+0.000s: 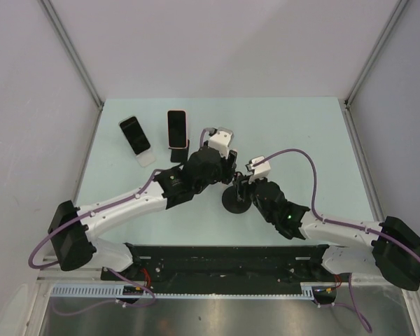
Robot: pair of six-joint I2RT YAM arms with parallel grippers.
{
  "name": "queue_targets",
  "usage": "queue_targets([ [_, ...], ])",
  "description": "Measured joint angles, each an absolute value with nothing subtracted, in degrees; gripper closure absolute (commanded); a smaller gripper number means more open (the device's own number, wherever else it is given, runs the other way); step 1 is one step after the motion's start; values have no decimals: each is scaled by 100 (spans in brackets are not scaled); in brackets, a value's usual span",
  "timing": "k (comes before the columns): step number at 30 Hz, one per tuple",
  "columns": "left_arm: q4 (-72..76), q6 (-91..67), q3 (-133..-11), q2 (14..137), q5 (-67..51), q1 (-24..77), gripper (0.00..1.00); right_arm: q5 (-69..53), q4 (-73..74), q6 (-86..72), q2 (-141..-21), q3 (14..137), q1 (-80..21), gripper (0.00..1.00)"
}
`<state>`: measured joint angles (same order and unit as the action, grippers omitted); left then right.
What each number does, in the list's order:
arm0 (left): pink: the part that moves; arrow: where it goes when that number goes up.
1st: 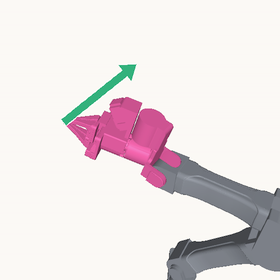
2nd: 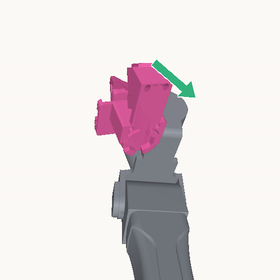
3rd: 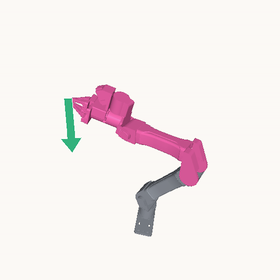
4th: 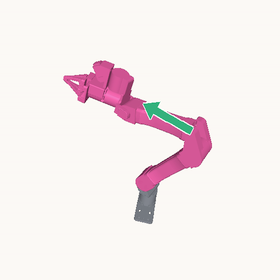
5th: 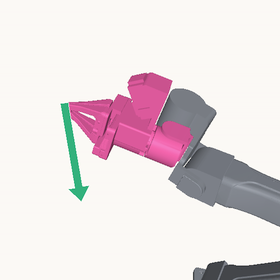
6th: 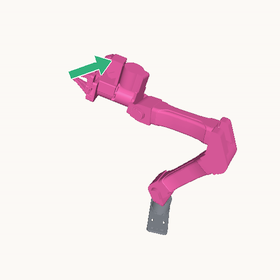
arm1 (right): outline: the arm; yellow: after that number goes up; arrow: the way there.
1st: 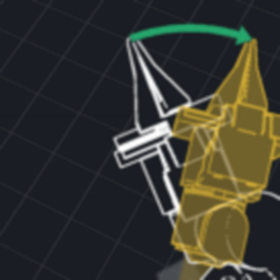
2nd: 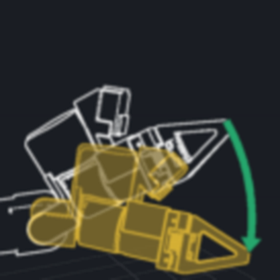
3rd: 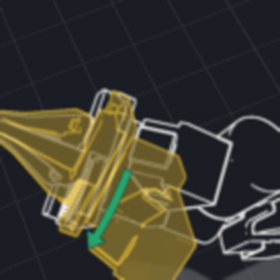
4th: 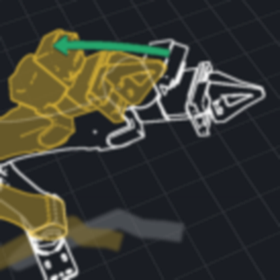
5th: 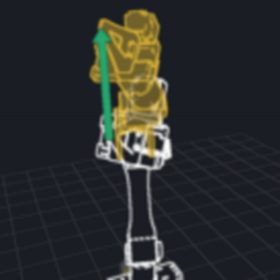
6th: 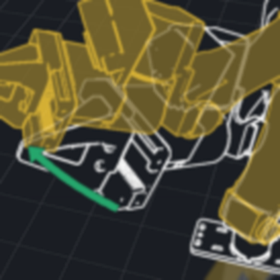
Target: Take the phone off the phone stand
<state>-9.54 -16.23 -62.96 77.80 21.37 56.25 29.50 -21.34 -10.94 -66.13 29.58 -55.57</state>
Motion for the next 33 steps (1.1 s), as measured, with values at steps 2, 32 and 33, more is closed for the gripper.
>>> queue_targets([
  [2, -919, -1623, -6329, 7843, 2163, 5636, 54, 2980, -2174, -1094, -6637, 2958, -5570, 64],
  [32, -239, -869, -5686, 7478, 1885, 5671, 99, -617, -1131, -432, -5769, 3105, -3918, 18],
  [33, -189, -849, -5651, 7463, 1850, 5673, 100, -733, -1066, -373, -5811, 3151, -3911, 19],
])
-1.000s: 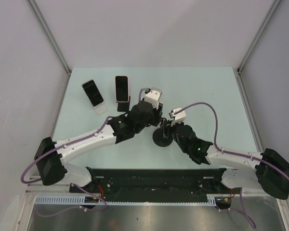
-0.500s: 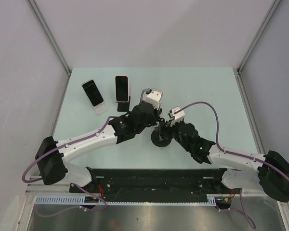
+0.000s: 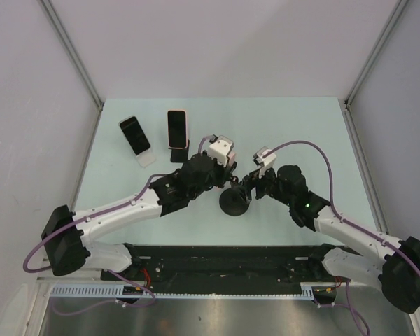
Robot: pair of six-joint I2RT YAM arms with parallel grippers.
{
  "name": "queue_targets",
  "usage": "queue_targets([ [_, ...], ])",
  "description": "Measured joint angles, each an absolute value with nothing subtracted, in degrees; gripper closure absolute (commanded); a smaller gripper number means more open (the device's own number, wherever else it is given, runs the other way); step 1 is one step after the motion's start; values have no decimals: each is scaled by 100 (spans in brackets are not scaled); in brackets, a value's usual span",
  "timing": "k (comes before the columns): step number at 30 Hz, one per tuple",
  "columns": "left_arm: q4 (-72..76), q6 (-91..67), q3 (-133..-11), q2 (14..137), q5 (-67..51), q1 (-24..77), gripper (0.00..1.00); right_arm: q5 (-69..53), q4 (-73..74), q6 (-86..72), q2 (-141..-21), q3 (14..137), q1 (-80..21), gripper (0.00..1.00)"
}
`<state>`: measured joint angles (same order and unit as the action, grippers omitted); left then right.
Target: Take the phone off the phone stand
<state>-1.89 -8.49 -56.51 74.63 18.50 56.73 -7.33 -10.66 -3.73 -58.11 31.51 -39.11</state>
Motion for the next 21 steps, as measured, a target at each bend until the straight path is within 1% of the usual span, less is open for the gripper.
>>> queue_targets([
  [7, 21, -770, -5459, 7334, 1656, 5671, 100, -1201, -1052, -139, -6313, 3426, -3977, 27],
  [10, 73, -764, -5437, 7334, 1619, 5671, 100, -1205, -1127, -93, -6536, 3520, -4060, 32],
  [12, 82, -766, -5433, 7334, 1601, 5671, 100, -1197, -1219, -36, -6676, 3546, -4121, 37],
  [13, 82, -766, -5433, 7334, 1592, 5669, 100, -1194, -1256, -16, -6744, 3551, -4145, 47],
  [15, 84, -773, -5430, 7334, 1564, 5666, 99, -1190, -1319, 5, -6862, 3548, -4191, 59],
  [16, 84, -775, -5430, 7334, 1555, 5666, 99, -1188, -1345, 43, -6904, 3551, -4200, 74],
  [17, 84, -786, -5430, 7334, 1544, 5666, 96, -1216, -1367, 38, -6947, 3551, -4222, 81],
  [18, 97, -790, -5415, 7334, 1564, 5660, 88, -1234, -1387, 134, -6963, 3551, -4246, 88],
  [19, 117, -801, -5404, 7334, 1577, 5645, 82, -1190, -1413, 158, -6963, 3551, -4281, 100],
  [20, 115, -805, -5400, 7319, 1588, 5640, 76, -1166, -1435, 213, -6965, 3551, -4300, 100],
  [21, 115, -808, -5398, 7317, 1592, 5638, 65, -1157, -1437, 174, -6965, 3551, -4313, 100],
])
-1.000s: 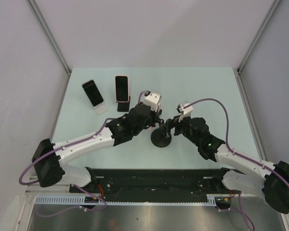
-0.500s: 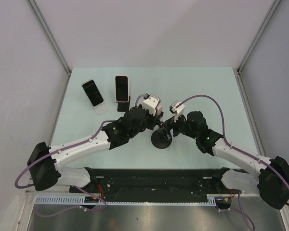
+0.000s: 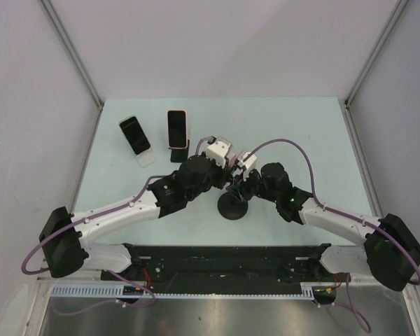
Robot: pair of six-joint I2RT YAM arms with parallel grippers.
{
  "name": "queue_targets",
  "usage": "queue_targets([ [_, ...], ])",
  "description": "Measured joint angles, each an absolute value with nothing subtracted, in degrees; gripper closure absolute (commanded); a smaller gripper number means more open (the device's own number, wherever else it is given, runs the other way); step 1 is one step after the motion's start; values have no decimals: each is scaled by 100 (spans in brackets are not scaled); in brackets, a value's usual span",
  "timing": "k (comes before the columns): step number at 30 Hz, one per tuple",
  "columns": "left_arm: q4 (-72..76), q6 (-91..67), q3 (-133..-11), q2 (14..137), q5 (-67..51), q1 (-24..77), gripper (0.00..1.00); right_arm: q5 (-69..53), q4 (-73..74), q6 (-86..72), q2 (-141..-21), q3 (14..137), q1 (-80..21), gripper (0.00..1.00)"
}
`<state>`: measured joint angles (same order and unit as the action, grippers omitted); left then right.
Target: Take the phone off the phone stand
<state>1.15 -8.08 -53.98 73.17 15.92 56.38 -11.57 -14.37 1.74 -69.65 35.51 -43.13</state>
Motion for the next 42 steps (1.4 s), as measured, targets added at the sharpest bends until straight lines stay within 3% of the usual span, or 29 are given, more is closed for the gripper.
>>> queue_targets([
  [5, 207, -998, -5393, 7314, 1597, 5653, 40, -1120, -1409, 178, -6965, 3551, -4383, 100],
  [10, 250, -1063, -5393, 7323, 1612, 5640, 37, -1098, -1409, 183, -6963, 3551, -4416, 100],
  [16, 252, -1157, -5393, 7496, 1573, 5557, 55, -1070, -1426, 93, -6963, 3551, -4414, 100],
  [19, 276, -1210, -5393, 7581, 1579, 5520, 76, -1063, -1426, 139, -6963, 3548, -4436, 100],
  [20, 283, -1219, -5393, 7609, 1581, 5502, 93, -1059, -1424, 165, -6960, 3548, -4453, 100],
  [21, 287, -1238, -5393, 7623, 1581, 5494, 100, -1061, -1420, 183, -6958, 3548, -4456, 100],
  [42, 458, -1267, -5216, 7505, 1155, 5470, 100, -1024, -1490, 148, -6567, 3240, -4261, 100],
])
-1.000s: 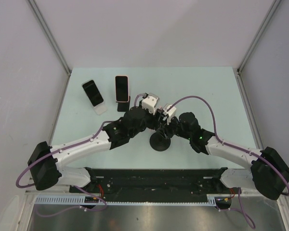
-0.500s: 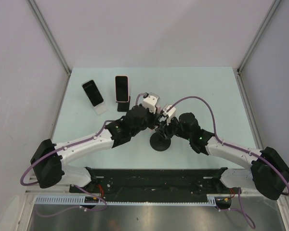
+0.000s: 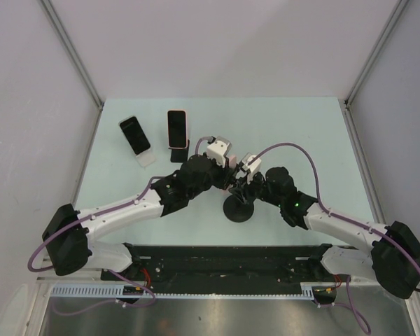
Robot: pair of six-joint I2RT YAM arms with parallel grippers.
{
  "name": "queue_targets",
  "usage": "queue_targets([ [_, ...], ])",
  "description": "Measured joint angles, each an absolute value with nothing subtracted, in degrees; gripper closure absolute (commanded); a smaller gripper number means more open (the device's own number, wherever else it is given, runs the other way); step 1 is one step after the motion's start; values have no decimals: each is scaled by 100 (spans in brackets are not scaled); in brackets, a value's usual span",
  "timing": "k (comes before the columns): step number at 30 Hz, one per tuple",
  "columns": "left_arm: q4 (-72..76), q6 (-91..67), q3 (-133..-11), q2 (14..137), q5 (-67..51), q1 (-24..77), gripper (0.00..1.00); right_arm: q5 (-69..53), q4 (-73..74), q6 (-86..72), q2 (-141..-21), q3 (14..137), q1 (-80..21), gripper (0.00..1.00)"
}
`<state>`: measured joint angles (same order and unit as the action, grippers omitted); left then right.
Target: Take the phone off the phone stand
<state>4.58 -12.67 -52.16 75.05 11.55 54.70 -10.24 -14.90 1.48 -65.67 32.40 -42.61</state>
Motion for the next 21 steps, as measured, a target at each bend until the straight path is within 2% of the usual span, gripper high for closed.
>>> queue_targets([
  [21, 51, -1490, -5358, 7498, 1039, 5498, 100, -821, -1747, 62, -6108, 2779, -4239, 100],
])
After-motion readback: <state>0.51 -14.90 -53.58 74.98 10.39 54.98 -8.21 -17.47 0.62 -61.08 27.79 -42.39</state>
